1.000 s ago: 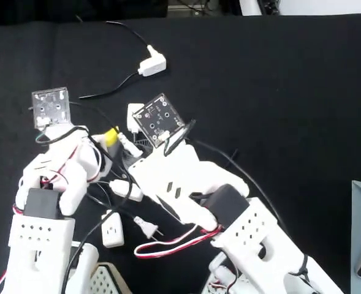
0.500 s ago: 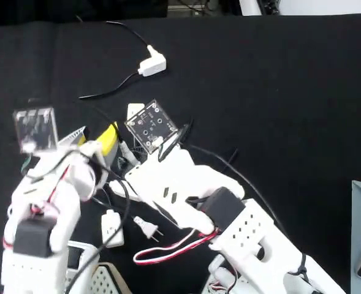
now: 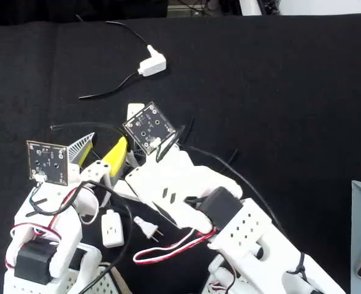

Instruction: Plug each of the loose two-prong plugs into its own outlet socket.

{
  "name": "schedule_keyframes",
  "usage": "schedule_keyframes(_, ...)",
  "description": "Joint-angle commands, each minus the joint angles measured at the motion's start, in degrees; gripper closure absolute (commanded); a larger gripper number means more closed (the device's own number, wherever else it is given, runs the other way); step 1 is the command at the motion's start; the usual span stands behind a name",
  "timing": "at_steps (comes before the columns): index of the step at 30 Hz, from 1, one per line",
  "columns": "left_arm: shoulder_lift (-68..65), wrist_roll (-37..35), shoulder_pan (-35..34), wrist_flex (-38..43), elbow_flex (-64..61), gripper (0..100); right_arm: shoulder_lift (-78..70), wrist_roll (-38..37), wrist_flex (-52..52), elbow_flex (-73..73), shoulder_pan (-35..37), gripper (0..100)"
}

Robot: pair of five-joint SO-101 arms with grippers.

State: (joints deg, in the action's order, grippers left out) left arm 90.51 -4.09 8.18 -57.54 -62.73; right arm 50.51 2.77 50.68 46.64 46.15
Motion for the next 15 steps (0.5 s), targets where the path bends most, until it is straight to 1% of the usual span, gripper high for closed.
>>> schedule_keyframes(1, 0.3, 0.6, -1.0, -0.5, 1.1, 77, 1.3, 0.4, -0.7, -0.3, 0.8, 98.7)
schedule_keyframes(6, -0.3, 0.5, -5.7, -0.1, 1.2, 77, 1.6, 0.4, -0.8, 1.1, 0.9, 98.7)
schedule_keyframes(8, -0.3, 0.5, -6.4, -0.1, 0.6, 77, 1.6, 0.4, -0.8, 0.9, 1.0, 98.7)
schedule_keyframes(12, -0.3, 0.9, -3.8, -0.4, 0.2, 77, 1.5, 0.4, -0.8, 0.7, 1.0, 98.7)
schedule_keyframes(14, 0.2, 1.6, -1.1, -0.5, 0.4, 77, 1.4, 0.4, -0.9, 1.0, 1.0, 98.7)
schedule_keyframes(15, 0.3, 3.1, 0.7, -0.5, 0.4, 77, 1.4, 0.4, -0.9, 1.1, 1.0, 98.7)
